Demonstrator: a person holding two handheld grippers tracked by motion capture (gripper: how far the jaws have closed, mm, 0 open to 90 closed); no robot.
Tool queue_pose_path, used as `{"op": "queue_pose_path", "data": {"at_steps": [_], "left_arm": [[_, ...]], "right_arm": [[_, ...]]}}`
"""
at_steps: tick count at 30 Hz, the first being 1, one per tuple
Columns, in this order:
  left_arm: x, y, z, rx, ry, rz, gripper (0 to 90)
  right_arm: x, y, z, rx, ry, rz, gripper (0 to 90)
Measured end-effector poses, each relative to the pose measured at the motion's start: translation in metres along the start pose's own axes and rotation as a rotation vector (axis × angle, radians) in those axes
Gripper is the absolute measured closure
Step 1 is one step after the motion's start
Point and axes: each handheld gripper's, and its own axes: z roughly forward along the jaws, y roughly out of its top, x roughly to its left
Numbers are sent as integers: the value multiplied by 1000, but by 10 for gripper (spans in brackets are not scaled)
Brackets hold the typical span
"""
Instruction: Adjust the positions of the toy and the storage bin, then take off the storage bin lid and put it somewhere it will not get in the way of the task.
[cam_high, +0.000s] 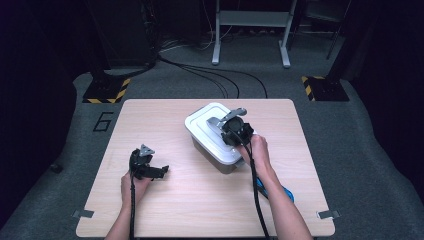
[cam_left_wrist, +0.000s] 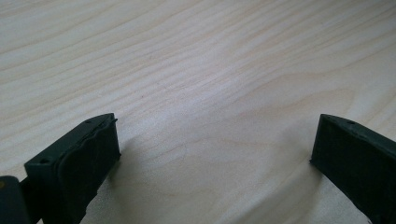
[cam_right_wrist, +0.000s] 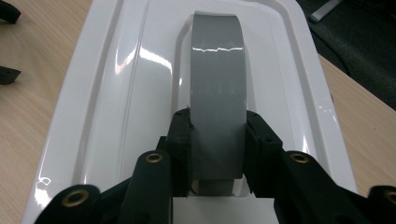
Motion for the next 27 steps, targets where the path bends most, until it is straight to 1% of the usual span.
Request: {"op": "queue_pose_path", "data": {"at_steps": [3,4,10,12,15,16,17,18,19,23,24,25,26,27], "left_arm": [[0,0,0,0,0,0,8],[0,0,0,0,0,0,8],[0,0,0,0,0,0,8],[0,0,0,0,0,0,8],[0,0,0,1,0,1,8],[0,0,0,0,1,0,8],[0,0,0,0,1,0,8],[0,0,0,0,1,0,8],[0,0,0,-1,0,0,8],[0,0,0,0,0,1,9],[0,0,0,2,-1,4,8],[0,0,0,3,-1,6,9],[0,0,0,4,-1,4,9],[0,0,0,4,-1,5,8]], "right_arm": [[-1,0,-1,13,-6,-3,673],[-1,0,-1,10,-10,7,673],[0,0,0,6,-23,3,673],[-1,0,-1,11,-17,2,673],[-1,0,-2,4,-9,7,673],[-1,1,-2,-6,-11,4,673],[-1,1,-4,-10,-13,9,673],[-2,2,-6,-30,-6,5,673],[-2,3,-8,-34,-6,3,673],[-4,7,-20,-67,-21,0,673],[-3,8,-23,-67,-22,10,673],[-5,8,-25,-80,-25,2,673],[-5,8,-29,-75,-27,23,673],[-6,8,-31,-79,-28,26,673]]}}
